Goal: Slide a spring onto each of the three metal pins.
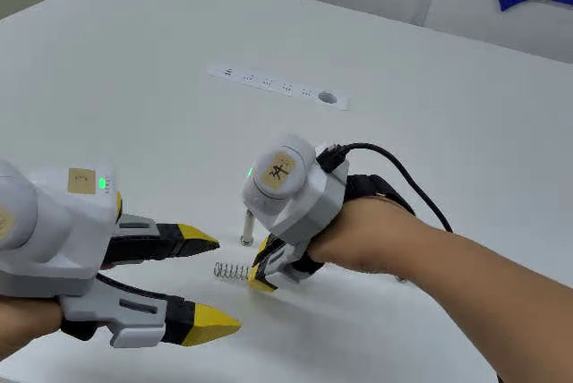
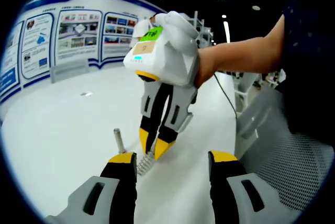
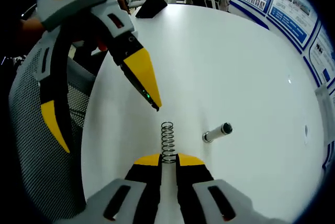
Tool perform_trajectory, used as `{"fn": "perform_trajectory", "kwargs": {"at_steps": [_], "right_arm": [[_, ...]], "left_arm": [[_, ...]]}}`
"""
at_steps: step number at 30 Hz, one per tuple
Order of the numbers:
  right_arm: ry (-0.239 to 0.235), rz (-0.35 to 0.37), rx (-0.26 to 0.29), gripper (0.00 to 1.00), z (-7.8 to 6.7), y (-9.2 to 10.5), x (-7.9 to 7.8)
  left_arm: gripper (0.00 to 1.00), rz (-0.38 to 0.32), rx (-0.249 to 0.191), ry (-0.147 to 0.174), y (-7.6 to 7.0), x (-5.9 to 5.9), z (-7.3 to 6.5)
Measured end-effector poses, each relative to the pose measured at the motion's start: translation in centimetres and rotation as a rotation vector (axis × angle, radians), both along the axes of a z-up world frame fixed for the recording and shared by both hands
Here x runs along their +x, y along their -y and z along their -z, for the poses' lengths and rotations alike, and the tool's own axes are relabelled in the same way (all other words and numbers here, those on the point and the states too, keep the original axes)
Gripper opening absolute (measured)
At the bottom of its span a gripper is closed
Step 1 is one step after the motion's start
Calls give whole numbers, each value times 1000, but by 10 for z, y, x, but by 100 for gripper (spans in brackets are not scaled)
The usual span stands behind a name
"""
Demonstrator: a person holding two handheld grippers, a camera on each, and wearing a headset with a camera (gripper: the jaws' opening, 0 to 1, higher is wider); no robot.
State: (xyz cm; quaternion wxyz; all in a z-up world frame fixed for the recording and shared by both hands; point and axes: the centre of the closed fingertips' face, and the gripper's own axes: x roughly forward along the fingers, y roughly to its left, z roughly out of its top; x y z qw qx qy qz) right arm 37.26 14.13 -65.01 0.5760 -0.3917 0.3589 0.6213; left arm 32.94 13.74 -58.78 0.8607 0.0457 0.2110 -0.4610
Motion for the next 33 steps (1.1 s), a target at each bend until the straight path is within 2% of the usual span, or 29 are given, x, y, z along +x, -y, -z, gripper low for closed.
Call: {"fn": "perform_trajectory", "kwargs": {"at_steps": [11, 19, 27, 33], "right_arm": [[11, -20, 20, 11, -26, 9, -13], [-12, -22, 67, 11, -50, 7, -27], [-14, -36, 72, 11, -59, 6, -38], [-14, -38, 77, 11, -63, 4, -41]], "left_arm": [[53, 35, 46, 1, 3, 2, 9], [46, 85, 88, 26, 8, 5, 14], [35, 113, 125, 53, 5, 5, 17], [26, 130, 139, 72, 5, 4, 17]]}}
